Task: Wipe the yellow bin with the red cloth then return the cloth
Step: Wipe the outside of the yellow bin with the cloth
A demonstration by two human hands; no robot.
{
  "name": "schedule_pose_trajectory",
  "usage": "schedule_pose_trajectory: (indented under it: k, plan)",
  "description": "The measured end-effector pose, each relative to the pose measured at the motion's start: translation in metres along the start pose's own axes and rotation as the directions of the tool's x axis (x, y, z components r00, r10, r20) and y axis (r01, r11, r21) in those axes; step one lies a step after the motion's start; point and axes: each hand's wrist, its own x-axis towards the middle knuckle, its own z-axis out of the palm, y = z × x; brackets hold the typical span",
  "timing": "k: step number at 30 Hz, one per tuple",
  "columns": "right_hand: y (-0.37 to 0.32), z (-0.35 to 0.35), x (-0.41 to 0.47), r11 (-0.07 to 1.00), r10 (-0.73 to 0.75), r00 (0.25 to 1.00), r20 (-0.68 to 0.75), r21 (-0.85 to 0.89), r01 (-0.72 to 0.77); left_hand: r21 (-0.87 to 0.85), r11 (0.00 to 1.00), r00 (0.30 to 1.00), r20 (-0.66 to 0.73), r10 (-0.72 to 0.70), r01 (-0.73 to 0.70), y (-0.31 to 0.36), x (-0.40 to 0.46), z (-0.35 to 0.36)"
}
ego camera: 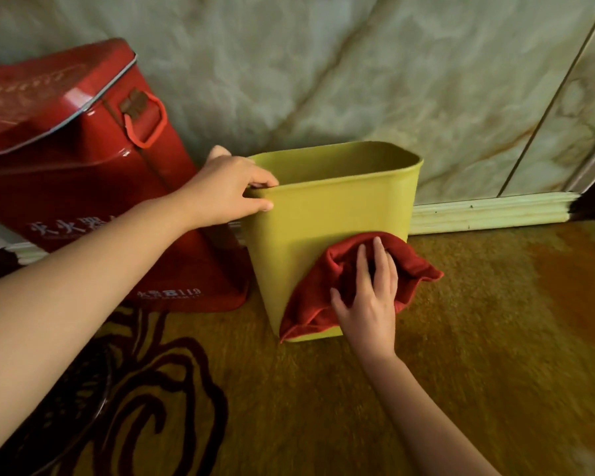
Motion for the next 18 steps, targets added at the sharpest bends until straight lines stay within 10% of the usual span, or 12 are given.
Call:
schedule_pose_trajectory:
  k: [5,12,18]
  plan:
    - [0.016,0.012,-0.006,1.0,0.014,0.998,0.06,0.02,-0.015,0.093,0.979,0.984,0.035,0.177,-0.179,0.004,-0.034,0.023]
    - [0.008,0.03,-0.008,0.947,0.254,0.965,0.063,0.187,-0.262,0.056,0.997,0.995,-0.091,-0.045,0.05,-0.018,-0.066,0.046]
    - [-0.011,0.032,0.017,0.666,0.661,0.75,-0.027,0.48,-0.57,0.001,0.986,0.946,-0.281,-0.161,0.168,-0.01,-0.07,0.064]
